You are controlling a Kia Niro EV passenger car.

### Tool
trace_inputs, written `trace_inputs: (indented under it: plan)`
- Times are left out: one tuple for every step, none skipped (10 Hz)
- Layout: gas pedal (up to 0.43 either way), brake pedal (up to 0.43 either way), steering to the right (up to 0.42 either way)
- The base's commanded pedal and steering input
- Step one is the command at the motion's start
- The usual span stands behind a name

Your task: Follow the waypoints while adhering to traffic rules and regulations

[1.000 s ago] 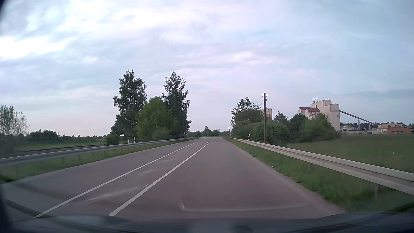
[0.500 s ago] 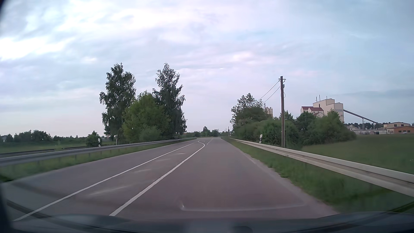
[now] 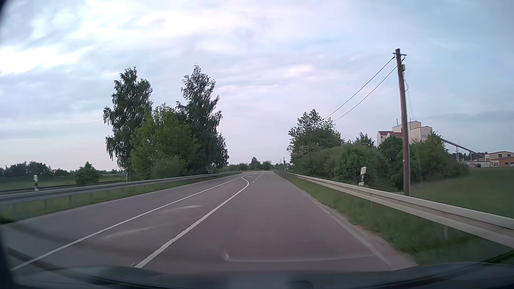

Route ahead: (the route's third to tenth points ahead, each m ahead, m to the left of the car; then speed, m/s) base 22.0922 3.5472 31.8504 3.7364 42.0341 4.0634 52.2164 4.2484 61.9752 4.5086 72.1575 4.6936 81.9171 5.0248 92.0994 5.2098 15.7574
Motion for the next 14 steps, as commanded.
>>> trace_inputs:
  plan:
    - [0.169, 0.000, -0.003]
    - [0.169, 0.000, -0.003]
    - [0.169, 0.000, -0.003]
    - [0.169, 0.000, -0.002]
    - [0.169, 0.000, -0.002]
    - [0.169, 0.000, -0.002]
    - [0.157, 0.000, -0.002]
    - [0.157, 0.000, -0.002]
    - [0.157, 0.000, -0.002]
    - [0.157, 0.000, -0.002]
    - [0.157, 0.000, -0.002]
    - [0.157, 0.000, -0.002]
    - [0.157, 0.000, -0.002]
    - [0.157, 0.000, -0.002]
